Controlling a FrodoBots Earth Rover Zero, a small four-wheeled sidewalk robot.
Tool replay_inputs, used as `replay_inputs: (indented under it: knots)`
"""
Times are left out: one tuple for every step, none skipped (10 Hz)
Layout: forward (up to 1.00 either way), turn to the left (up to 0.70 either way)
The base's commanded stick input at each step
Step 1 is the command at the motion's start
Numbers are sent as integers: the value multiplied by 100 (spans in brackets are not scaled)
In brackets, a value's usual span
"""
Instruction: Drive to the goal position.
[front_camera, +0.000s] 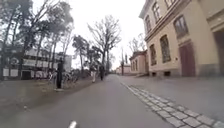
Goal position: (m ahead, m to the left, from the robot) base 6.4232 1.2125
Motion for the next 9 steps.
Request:
replay_inputs:
  knots:
    - [100,-35]
    - [100,-36]
    - [100,-19]
    - [100,-1]
    - [100,1]
    - [100,1]
    - [100,1]
    - [100,1]
    - [100,1]
